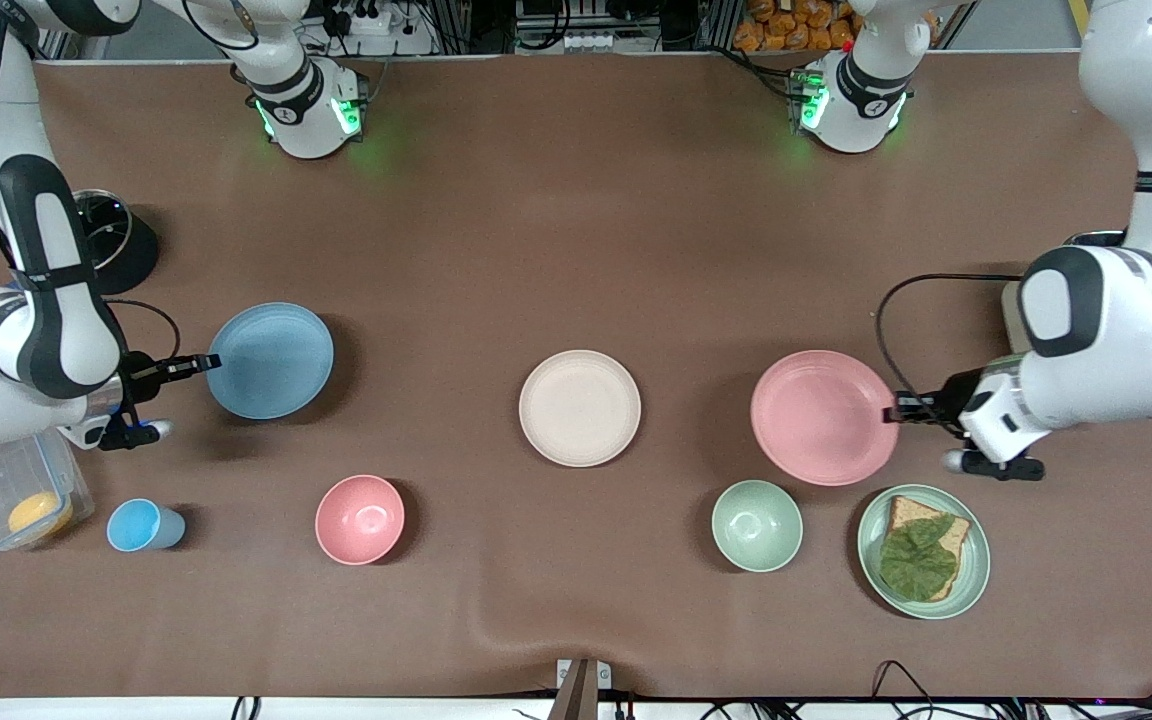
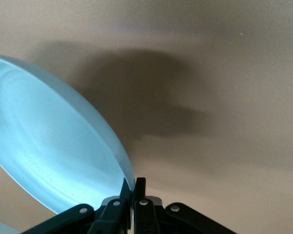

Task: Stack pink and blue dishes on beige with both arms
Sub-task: 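Carry the pink plate onto the beige plate with the left gripper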

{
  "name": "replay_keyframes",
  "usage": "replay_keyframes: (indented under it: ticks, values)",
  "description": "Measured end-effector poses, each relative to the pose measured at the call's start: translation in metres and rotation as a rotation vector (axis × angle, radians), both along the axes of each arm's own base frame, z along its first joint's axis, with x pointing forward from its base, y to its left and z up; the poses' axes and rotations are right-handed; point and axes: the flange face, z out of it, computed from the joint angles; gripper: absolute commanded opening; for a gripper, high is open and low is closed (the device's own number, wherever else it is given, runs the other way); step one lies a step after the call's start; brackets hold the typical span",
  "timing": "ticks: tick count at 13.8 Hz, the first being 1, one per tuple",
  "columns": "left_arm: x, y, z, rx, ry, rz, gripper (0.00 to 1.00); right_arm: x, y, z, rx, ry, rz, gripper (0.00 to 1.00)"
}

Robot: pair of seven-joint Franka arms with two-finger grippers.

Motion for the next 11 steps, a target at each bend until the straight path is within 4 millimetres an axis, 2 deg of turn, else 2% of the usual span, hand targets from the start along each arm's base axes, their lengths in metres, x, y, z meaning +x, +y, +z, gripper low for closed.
replay_keyframes:
  ticks: [2, 5, 8, 11]
  values:
    - [-0.004, -0.059, -0.003, -0.003, 0.038, 0.026, 0.0, 0.0, 0.001, 0.0, 0.001, 0.002, 0.001, 0.0]
    - [-0.005, -0.143, -0.023, -0.014, 0.046, 0.064, 0.0, 0.0, 0.002, 0.001, 0.002, 0.003, 0.004, 0.0]
    - [-0.009, -0.204, -0.059, -0.041, 0.008, 0.104, 0.0, 0.001, 0.004, 0.001, 0.002, 0.002, 0.006, 0.0]
    - [-0.023, -0.253, -0.099, -0.064, -0.019, 0.141, 0.0, 0.003, 0.013, 0.001, 0.002, 0.001, 0.021, 0.0]
